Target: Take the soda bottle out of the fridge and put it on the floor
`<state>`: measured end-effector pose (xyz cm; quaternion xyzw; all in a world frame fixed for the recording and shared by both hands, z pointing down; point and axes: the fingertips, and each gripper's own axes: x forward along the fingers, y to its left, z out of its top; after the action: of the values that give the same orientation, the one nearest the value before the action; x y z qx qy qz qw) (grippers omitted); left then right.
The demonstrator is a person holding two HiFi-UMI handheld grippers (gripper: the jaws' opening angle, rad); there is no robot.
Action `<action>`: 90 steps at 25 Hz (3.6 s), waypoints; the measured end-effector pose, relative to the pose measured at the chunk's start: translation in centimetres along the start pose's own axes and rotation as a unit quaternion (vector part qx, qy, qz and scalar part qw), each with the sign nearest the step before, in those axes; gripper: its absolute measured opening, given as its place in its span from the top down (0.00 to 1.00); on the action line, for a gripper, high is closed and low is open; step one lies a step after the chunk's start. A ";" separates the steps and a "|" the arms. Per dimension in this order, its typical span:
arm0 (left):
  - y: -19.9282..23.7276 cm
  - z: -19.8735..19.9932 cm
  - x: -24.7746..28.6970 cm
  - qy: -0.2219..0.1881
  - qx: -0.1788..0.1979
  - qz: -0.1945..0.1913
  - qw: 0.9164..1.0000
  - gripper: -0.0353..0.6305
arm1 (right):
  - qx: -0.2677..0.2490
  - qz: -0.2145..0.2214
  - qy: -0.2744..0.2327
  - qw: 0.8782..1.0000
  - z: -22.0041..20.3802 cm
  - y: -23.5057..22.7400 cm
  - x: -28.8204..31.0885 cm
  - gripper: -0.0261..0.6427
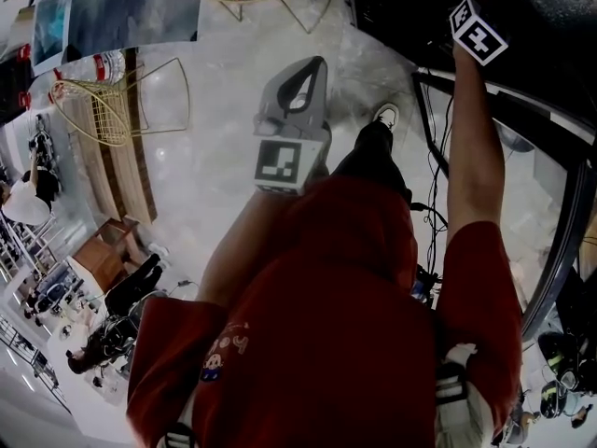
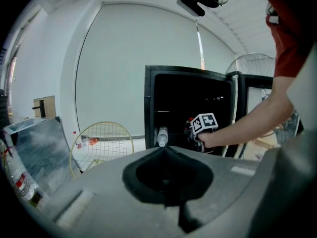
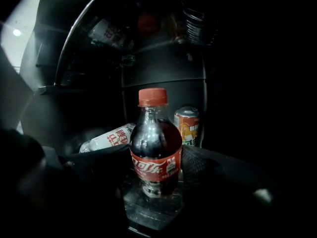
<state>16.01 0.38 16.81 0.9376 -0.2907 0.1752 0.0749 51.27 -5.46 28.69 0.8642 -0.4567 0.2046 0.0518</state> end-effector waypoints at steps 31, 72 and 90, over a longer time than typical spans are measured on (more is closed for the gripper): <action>0.5 0.4 -1.8 -0.018 -0.018 0.008 1.000 0.95 | -0.049 0.048 0.057 0.996 -3.1 3.6 -7.4 0.52; 2.2 2.3 -4.7 -0.032 0.022 0.013 0.999 0.95 | -0.106 0.216 0.002 0.971 3.0 14.1 -30.1 0.52; 1.5 1.8 -6.3 -0.043 -0.014 0.111 0.993 0.95 | -0.101 0.294 0.016 0.950 0.9 14.3 -29.0 0.52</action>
<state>10.81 1.96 12.87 0.9051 -0.3981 0.1384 0.0555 25.47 8.30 14.84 0.6786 -0.7078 0.1771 0.0841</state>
